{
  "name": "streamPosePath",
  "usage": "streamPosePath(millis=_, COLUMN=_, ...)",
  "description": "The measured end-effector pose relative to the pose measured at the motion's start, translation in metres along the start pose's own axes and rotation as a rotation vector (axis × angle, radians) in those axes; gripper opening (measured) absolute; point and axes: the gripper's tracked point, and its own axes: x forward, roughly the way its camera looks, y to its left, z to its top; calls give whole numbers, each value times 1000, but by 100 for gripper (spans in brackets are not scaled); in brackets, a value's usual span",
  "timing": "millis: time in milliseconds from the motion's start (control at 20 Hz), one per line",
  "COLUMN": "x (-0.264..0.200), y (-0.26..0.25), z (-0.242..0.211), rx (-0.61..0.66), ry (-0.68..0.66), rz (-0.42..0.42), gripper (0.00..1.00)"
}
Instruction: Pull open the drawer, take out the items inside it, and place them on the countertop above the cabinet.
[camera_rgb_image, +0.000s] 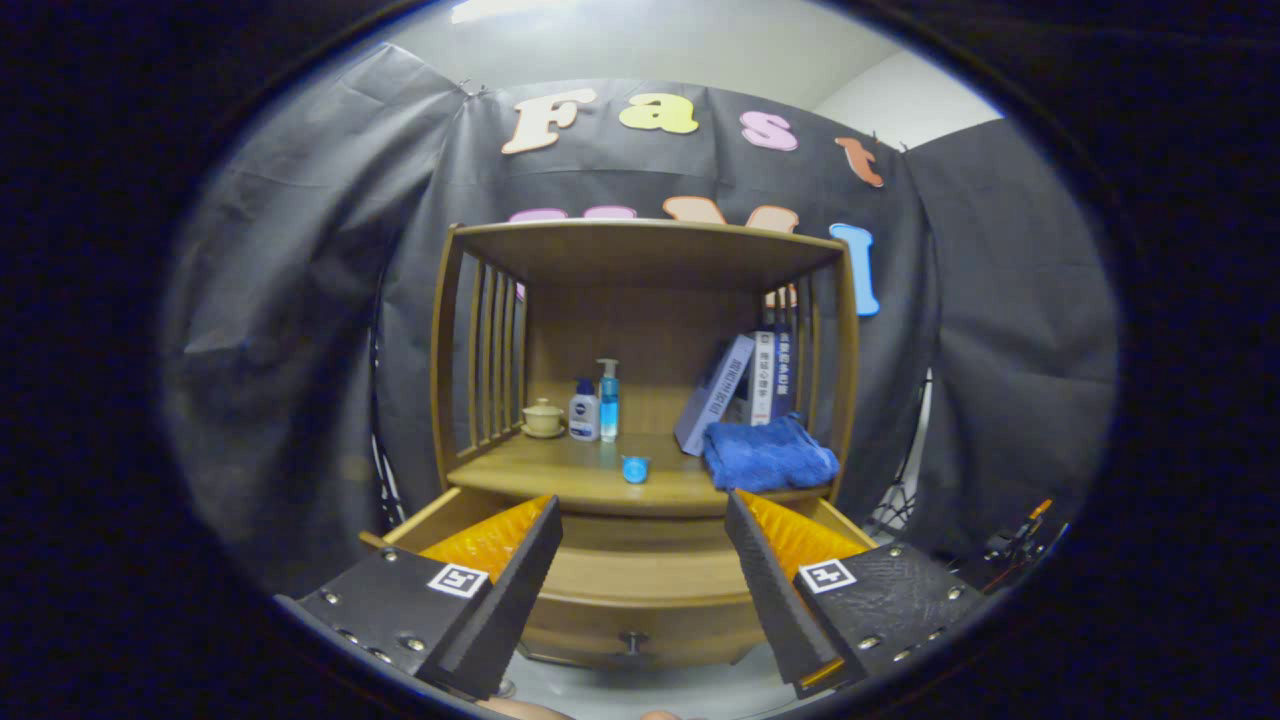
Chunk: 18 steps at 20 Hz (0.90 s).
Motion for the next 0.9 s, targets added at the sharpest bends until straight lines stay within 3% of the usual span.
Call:
streamPosePath(millis=250, x=0, y=7, z=-38, rx=-10, ry=-4, rz=16, gripper=97)
streamPosePath(millis=600, x=19, y=16, z=-117, rx=6, ry=99, rz=-4, gripper=97)
streamPosePath(millis=900, x=28, y=13, z=-134, rx=50, ry=134, rz=-13, gripper=98)
